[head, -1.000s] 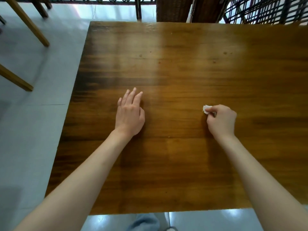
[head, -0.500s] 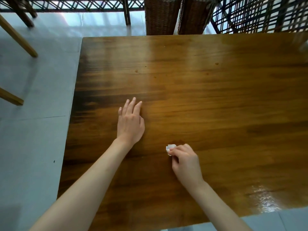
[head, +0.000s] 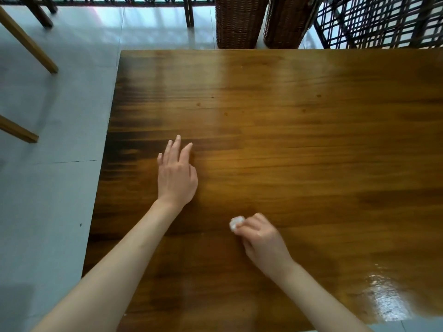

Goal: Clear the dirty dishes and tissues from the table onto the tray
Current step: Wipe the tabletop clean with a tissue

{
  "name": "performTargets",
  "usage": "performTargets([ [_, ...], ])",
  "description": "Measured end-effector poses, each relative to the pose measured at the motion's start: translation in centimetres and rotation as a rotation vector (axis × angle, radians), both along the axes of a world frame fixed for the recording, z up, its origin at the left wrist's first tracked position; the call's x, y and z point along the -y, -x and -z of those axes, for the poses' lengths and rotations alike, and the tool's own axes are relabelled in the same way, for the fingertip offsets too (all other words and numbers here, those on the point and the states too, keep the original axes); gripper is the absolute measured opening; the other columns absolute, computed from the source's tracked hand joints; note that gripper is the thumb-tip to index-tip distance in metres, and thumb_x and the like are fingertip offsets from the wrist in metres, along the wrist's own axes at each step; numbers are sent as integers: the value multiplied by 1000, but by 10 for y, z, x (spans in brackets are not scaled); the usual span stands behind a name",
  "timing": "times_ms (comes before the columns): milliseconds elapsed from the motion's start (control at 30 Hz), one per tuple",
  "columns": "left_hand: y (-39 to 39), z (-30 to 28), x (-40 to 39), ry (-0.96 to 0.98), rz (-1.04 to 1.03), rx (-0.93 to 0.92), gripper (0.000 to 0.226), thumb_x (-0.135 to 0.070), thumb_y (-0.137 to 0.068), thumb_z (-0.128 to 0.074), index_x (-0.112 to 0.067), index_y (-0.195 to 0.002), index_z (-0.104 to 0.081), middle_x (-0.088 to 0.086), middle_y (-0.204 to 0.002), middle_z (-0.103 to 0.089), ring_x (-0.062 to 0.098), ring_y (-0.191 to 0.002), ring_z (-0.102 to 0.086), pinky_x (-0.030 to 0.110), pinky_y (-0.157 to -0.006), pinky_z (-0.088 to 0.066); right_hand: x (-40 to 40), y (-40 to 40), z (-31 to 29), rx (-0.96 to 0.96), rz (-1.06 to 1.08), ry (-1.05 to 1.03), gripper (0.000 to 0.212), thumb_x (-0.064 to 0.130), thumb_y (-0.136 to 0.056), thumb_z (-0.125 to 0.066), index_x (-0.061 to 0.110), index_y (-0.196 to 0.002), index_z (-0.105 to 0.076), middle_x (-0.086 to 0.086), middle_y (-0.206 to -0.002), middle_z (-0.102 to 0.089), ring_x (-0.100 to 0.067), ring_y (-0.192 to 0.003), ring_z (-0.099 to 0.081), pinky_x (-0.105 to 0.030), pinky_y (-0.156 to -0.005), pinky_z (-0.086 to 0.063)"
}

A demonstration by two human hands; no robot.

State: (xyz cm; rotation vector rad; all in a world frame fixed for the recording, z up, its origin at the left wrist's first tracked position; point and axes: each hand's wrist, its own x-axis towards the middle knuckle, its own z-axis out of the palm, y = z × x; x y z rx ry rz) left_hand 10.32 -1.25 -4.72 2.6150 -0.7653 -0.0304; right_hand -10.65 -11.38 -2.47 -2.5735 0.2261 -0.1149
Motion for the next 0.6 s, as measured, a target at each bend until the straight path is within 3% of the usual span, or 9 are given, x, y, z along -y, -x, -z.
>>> performTargets([
  [100, -10, -2, 3, 11, 10, 9, 47, -9, -91, -48, -13, -138, -43, 11, -153, -28, 28, -143, -19, 43, -114, -10, 42, -37, 2, 10, 205, -23, 20, -18, -66, -64, 1, -72, -70, -11, -74, -68, -32, -69, -59, -39, -62, -52],
  [267, -29, -2, 5, 7, -53, 35, 47, -10, -91, -48, -14, -138, -44, 10, -152, -29, 28, -143, -20, 42, -113, -9, 82, -118, 8, -18, 379, 45, 26, -9, -81, -51, 4, -86, -73, -12, -90, -70, -28, -88, -59, -33, -76, -46],
  [467, -42, 3, 9, -46, -94, 34, 50, -13, -91, -49, -15, -141, -40, 9, -153, -28, 27, -143, -21, 43, -114, -11, 72, -168, 7, 20, 337, 4, 26, -5, -85, -54, 7, -102, -70, -10, -101, -69, -24, -99, -60, -32, -87, -49],
  [600, -60, 5, 24, -84, -111, 20, 54, -20, -93, -47, -16, -145, -32, 8, -155, -24, 26, -144, -16, 43, -115, -10, 63, -193, 2, 111, 301, -8, 23, -3, -86, -55, 4, -103, -69, -11, -99, -69, -23, -96, -61, -28, -83, -47],
])
